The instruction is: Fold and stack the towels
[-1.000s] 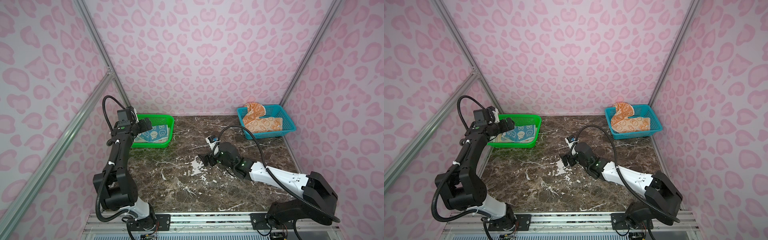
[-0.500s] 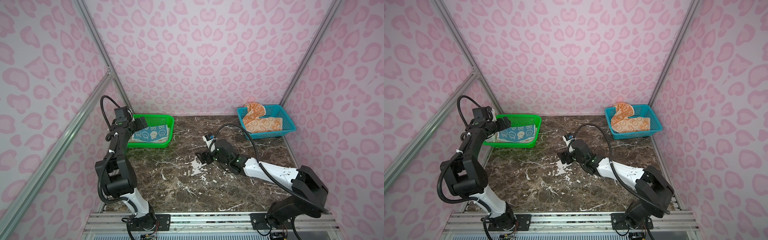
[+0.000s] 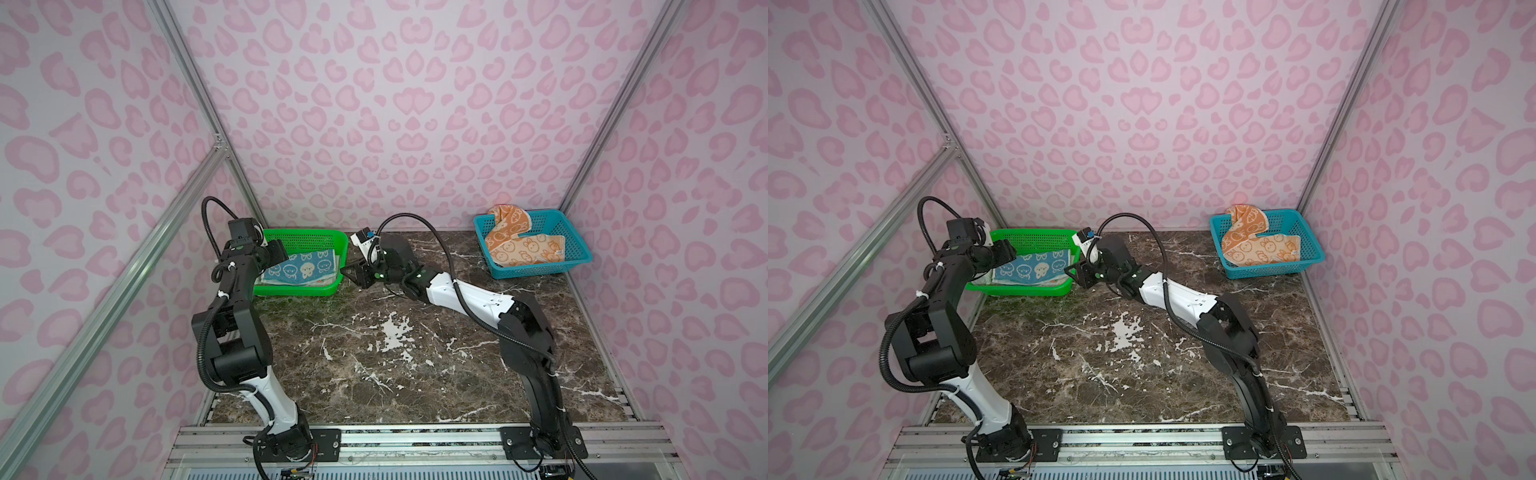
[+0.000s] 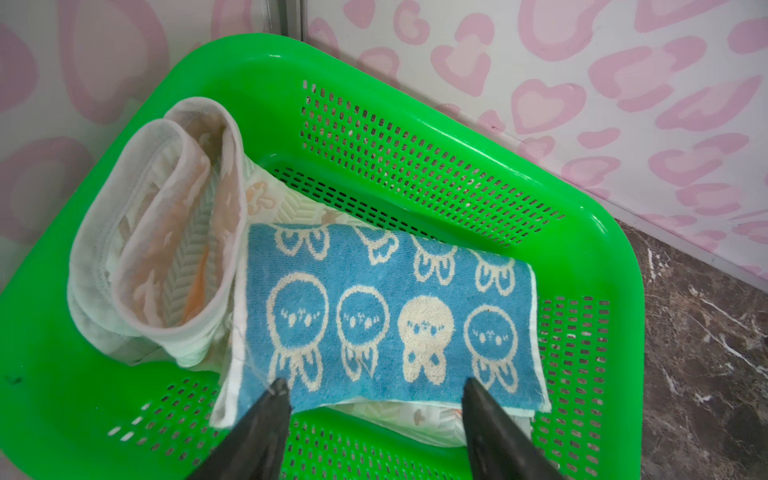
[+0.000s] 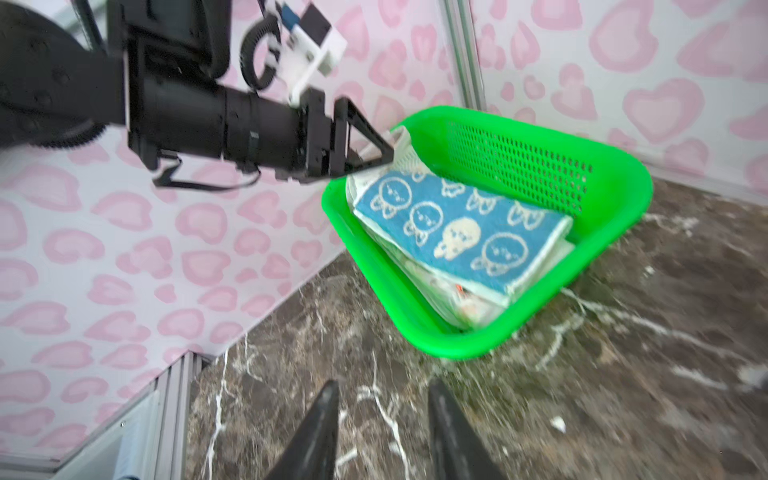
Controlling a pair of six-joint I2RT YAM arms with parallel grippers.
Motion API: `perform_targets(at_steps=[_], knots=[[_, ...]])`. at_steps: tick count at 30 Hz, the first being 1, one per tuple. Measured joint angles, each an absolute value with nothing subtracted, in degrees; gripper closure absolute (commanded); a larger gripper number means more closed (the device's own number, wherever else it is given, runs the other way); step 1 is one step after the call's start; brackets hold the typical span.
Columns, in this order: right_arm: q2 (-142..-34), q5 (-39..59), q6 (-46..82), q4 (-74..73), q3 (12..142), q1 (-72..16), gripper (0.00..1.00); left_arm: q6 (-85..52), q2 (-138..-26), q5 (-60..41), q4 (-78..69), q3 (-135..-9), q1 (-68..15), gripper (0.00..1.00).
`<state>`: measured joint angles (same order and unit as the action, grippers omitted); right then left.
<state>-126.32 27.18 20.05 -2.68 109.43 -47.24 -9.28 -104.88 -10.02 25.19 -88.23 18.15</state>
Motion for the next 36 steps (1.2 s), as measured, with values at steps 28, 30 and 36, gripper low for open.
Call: perform_targets(at_steps=[28,30,36], knots=[[-141.2,32.9,25.9,8.0,126.6,-47.7,0.74,-5.8,-103.8,1.1,30.5,-92.2,18.7,0.92],[-141.7,33.0,26.0,8.0,127.3,-47.9,0.74,-5.6,-103.6,2.0,30.8,-92.8,18.7,0.88],[-142.9,33.0,26.4,8.1,128.6,-48.0,0.74,-4.7,-102.5,3.5,32.0,-94.3,18.7,0.69]])
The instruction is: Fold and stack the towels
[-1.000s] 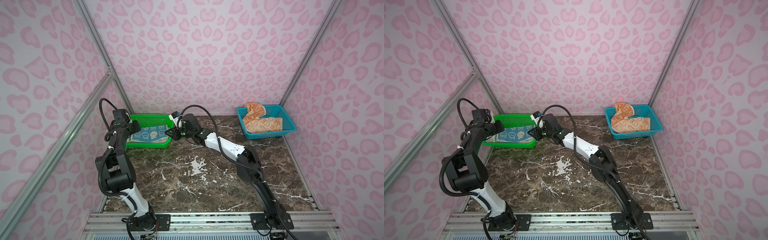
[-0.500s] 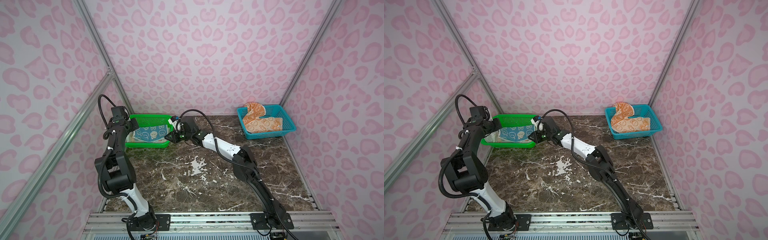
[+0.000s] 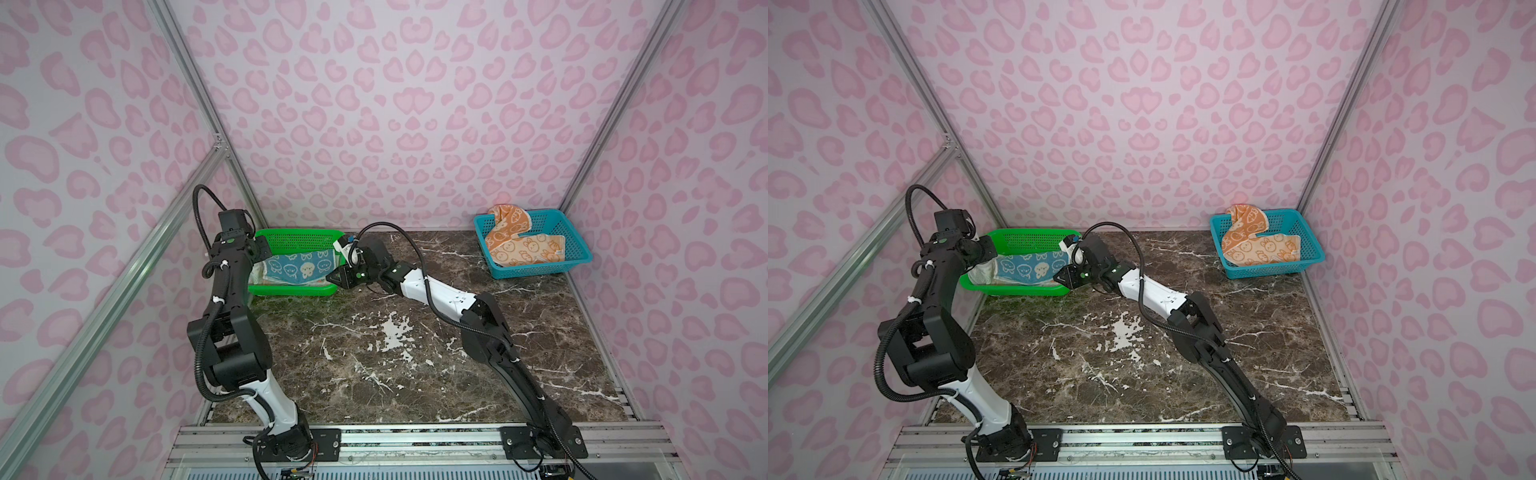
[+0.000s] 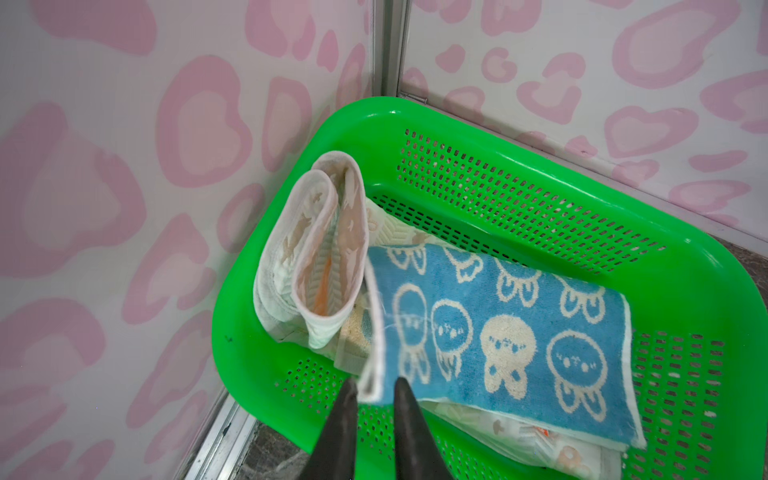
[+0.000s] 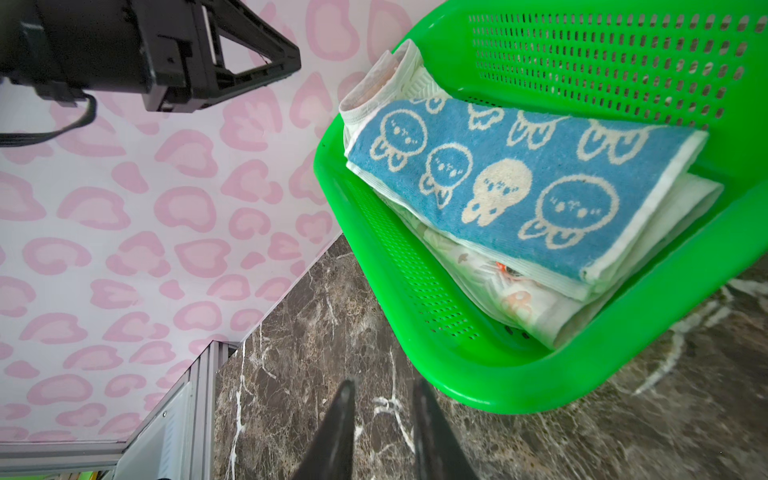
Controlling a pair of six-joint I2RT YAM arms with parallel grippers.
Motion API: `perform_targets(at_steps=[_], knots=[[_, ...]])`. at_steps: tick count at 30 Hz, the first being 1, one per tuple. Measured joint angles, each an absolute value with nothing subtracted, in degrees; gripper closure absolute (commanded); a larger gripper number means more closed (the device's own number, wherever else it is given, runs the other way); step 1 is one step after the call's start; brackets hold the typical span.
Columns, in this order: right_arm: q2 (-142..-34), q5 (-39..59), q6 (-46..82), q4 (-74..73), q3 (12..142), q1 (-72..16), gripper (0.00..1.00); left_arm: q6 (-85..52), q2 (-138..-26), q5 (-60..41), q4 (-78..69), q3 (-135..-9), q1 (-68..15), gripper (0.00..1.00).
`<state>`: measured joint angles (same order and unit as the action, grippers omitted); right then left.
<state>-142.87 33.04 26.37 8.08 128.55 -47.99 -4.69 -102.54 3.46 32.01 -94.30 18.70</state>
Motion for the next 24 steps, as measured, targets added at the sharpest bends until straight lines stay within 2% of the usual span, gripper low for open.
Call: perform_targets(at_steps=[1,2,11,16,24], knots=[[-143.0,33.0,26.4,8.1,128.6,-48.0,0.74,-4.5,-102.2,3.4,32.1,-94.5,18.7,0.65],[-143.0,33.1,26.4,8.1,128.6,-48.0,0.74,-4.5,-101.8,3.5,32.5,-94.8,18.7,0.57],[-143.0,33.2,26.6,8.3,128.5,-48.2,0.73,-4.1,-99.3,1.7,33.7,-95.8,18.7,0.42],[-140.4,32.9,25.9,8.1,124.3,-48.1,0.63,-4.3,-93.4,-4.2,31.6,-91.1,18.7,0.25],[-132.4,29.6,22.9,7.7,115.5,-47.9,0.5,-7.2,-83.7,-11.8,26.2,-80.9,16.7,0.15]])
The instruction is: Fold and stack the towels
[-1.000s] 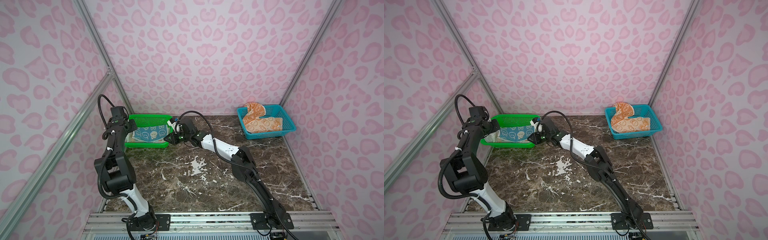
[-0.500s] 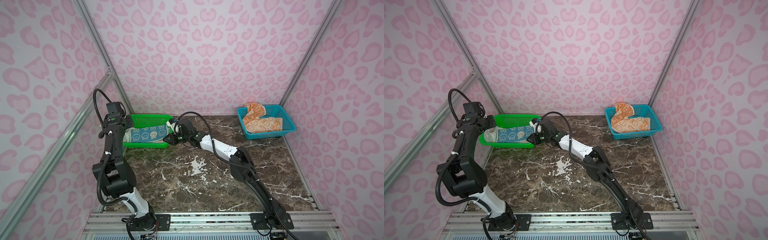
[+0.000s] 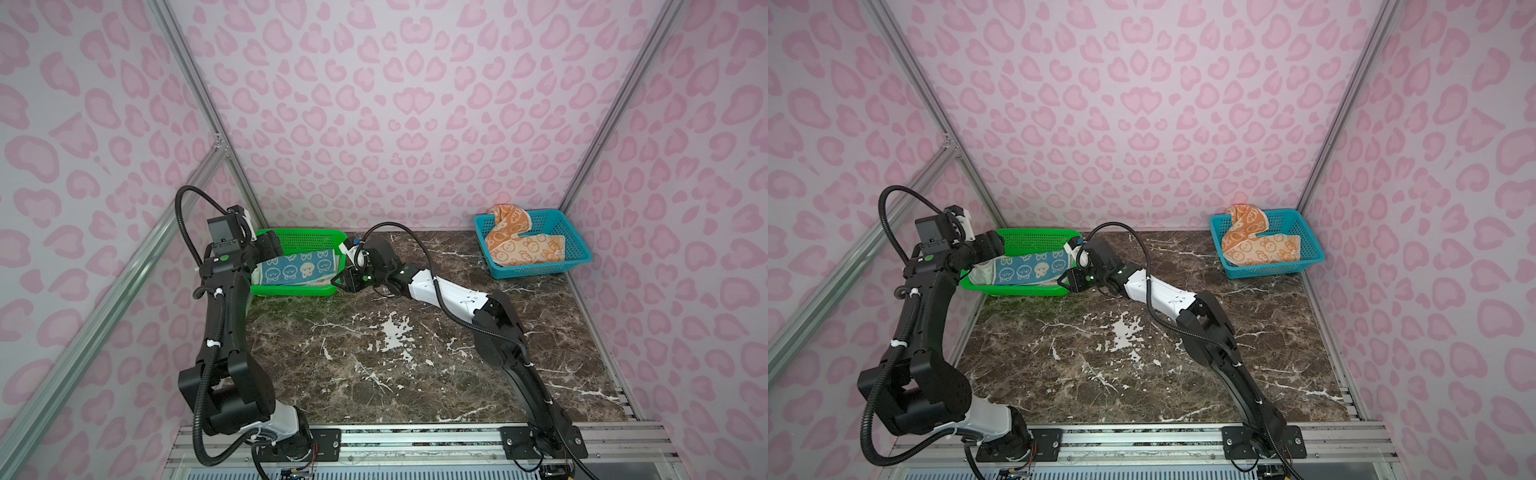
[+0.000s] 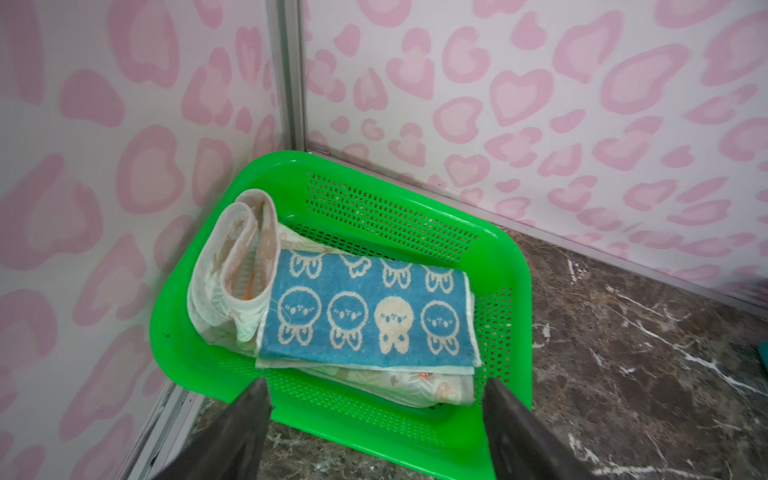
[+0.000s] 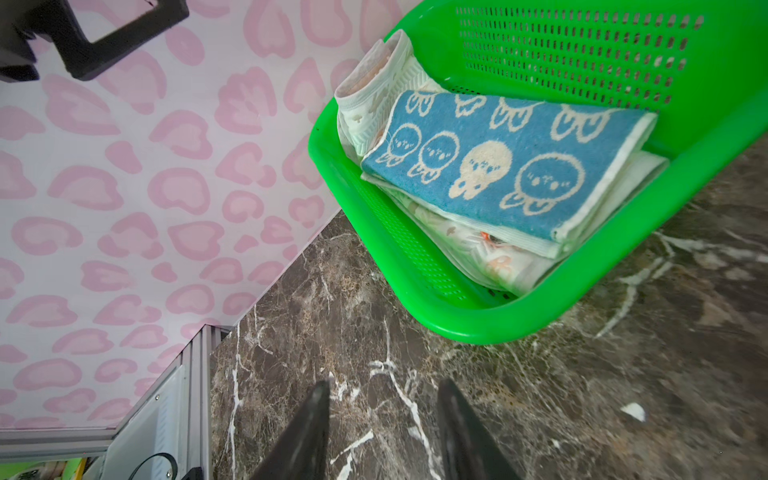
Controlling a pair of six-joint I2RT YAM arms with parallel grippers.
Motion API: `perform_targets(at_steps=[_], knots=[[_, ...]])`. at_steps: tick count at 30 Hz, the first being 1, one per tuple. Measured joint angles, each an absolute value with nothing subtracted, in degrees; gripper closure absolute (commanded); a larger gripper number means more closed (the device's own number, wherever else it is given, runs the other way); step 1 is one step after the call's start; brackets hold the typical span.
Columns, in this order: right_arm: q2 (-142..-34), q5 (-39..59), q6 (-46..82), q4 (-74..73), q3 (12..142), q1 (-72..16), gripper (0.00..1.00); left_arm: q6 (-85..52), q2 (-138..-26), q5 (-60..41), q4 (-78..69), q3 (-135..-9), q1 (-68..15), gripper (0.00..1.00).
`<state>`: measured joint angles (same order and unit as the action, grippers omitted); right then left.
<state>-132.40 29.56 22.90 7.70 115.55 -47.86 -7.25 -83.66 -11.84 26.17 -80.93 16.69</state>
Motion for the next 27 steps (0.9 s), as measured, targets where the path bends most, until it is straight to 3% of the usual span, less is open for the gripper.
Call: perform_targets(at_steps=[15,27], knots=[[-114.6,15.0,13.7,13.8,100.5,-43.3,0.14,-9.5,-66.9,-16.4,18.2,-64.4,7.6,0.04],[-103.1,-1.0,9.4,27.0,94.3,-29.5,0.15,-11.9,-61.1,-17.4,17.5,-55.4,-1.9,0.0]])
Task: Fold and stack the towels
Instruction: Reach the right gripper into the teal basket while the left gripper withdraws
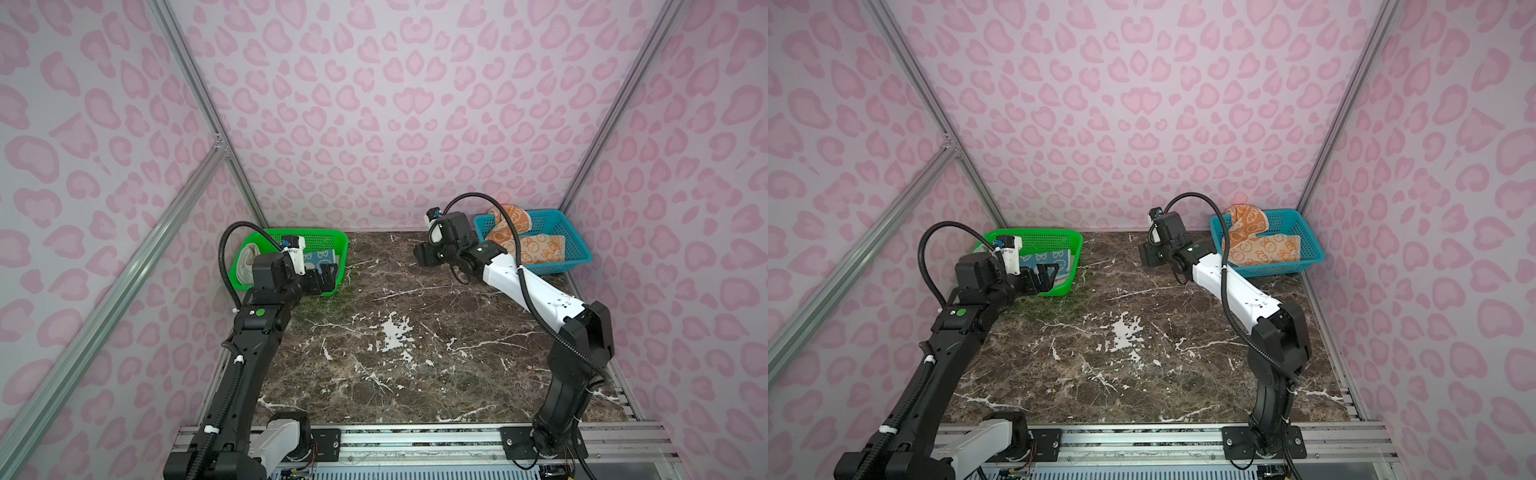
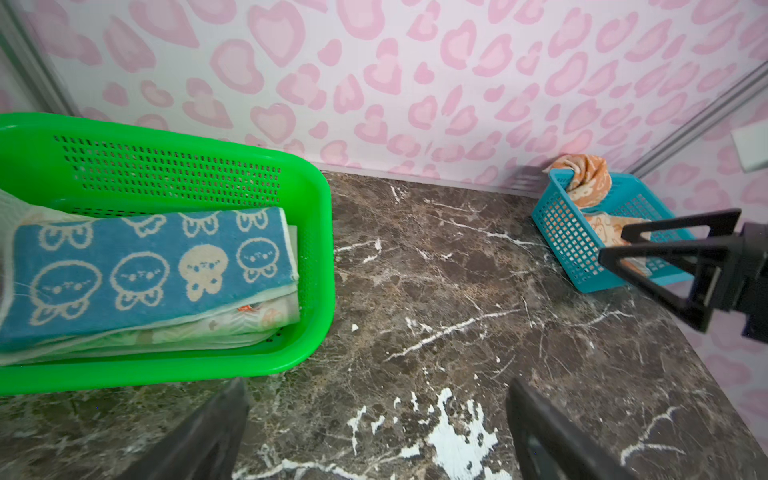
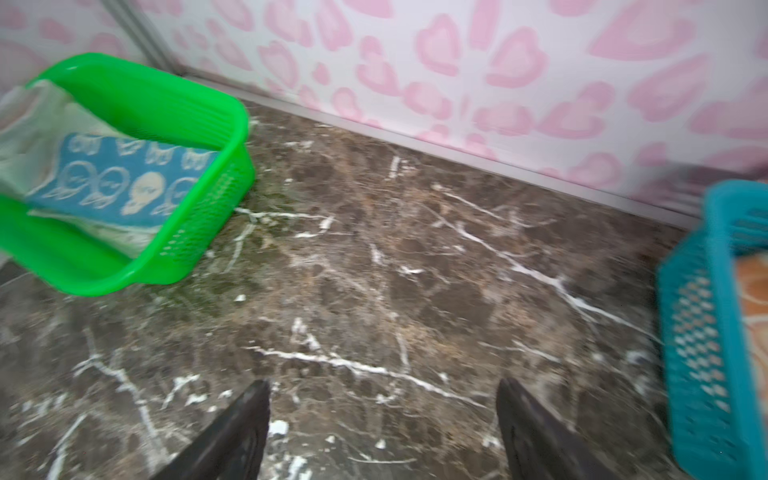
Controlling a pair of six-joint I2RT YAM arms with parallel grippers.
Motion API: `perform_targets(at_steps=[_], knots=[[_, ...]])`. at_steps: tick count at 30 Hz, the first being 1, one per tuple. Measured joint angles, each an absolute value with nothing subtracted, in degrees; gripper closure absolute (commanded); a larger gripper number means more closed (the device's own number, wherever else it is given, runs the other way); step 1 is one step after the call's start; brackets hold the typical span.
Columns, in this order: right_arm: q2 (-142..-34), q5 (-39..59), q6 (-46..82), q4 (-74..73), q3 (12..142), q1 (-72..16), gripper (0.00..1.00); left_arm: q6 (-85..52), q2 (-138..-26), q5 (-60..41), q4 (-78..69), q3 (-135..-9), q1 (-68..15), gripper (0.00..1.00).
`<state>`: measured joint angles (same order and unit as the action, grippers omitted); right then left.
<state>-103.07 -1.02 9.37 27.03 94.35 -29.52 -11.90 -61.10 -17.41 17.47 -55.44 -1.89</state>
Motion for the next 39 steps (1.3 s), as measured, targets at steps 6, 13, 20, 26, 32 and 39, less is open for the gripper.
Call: perform_targets(at_steps=[6,13,20,26,32,39], knots=[[-101.8,-5.7,8.8,30.1,93.1,-19.2,0.15,-13.8,-60.3,-17.3,15.7,-52.5,-8.7,0.0],[-107.4,-8.6,8.4,32.9,94.8,-10.5,0.16,-15.4,-61.9,-15.9,14.2,-51.8,-16.0,0.03],[-116.6,-9.0,8.4,35.6,101.3,-4.3,0.17,-16.4,-67.2,-13.6,11.9,-51.8,-24.3,0.03],[-125.8,-8.4,8.4,38.6,111.7,-1.2,0.17,-17.5,-72.9,-12.9,10.9,-53.1,-29.6,0.03],[-138.0,-7.4,8.4,44.6,124.7,1.7,0.18,-18.9,-77.5,-11.9,8.6,-53.5,-32.0,0.03],[-152.6,-5.7,8.4,53.8,144.8,3.0,0.2,-19.9,-82.4,-12.0,7.5,-55.3,-32.9,0.02]])
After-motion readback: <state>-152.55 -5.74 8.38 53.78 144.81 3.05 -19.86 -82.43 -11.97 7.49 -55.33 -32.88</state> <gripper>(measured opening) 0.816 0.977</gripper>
